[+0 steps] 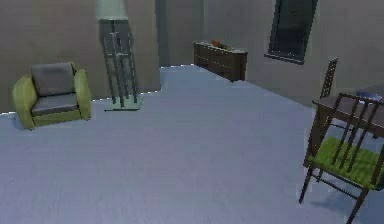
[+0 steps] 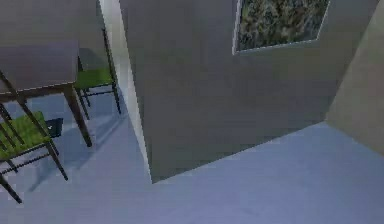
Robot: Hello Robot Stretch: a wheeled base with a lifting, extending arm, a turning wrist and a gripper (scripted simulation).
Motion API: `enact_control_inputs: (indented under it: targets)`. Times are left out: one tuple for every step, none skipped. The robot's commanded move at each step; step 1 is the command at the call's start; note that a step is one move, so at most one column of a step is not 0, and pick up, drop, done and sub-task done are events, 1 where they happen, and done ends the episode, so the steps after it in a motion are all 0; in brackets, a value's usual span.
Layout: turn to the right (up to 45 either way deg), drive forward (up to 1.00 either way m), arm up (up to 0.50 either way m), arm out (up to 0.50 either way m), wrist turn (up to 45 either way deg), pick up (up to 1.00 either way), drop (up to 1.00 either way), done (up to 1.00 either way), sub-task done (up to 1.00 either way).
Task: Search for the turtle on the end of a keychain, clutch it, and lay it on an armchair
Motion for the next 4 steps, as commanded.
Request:
enact_control_inputs:
  targets:
    - [0.0, 1.0, 0.0, 0.0, 0.0, 0.0, 0.0, 0.0, 0.0]
    - [0.0, 1.0, 0.0, 0.0, 0.0, 0.0, 0.0, 0.0, 0.0]
    - [0.0, 1.0, 0.0, 0.0, 0.0, 0.0, 0.0, 0.0, 0.0]
    - [0.0, 1.0, 0.0, 0.0, 0.0, 0.0, 0.0, 0.0, 0.0]
